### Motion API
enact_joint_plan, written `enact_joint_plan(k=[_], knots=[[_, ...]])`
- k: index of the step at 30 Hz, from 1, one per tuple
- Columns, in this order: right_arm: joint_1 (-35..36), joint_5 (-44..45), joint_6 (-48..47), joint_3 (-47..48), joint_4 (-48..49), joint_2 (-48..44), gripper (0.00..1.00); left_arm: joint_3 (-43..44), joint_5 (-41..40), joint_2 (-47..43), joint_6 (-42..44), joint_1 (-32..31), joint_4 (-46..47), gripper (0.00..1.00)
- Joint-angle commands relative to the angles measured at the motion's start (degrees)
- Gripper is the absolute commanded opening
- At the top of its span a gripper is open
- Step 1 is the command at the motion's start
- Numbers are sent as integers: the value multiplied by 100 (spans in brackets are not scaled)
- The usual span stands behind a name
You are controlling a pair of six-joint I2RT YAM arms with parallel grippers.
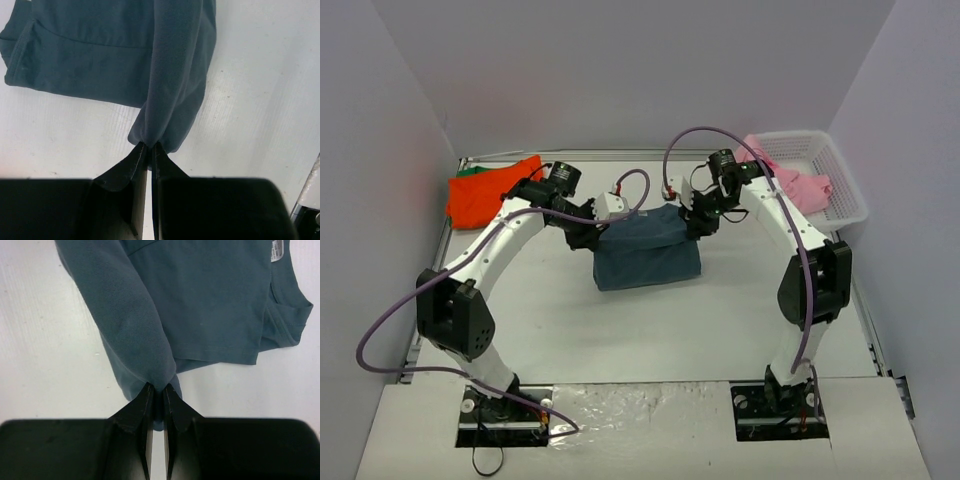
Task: Fold and stack the t-shirts
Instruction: Fold the long partially folded tshirt into a neat square
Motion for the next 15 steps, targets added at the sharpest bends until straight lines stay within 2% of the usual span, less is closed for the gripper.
enact_joint_plan(k=[1,15], knots=[[-66,-30,65,321,94,275,0,292,-152,123,-89,79,288,2],[-312,-136,-49,1691,103,1611,0,1153,-336,1256,-106,351,685,2]])
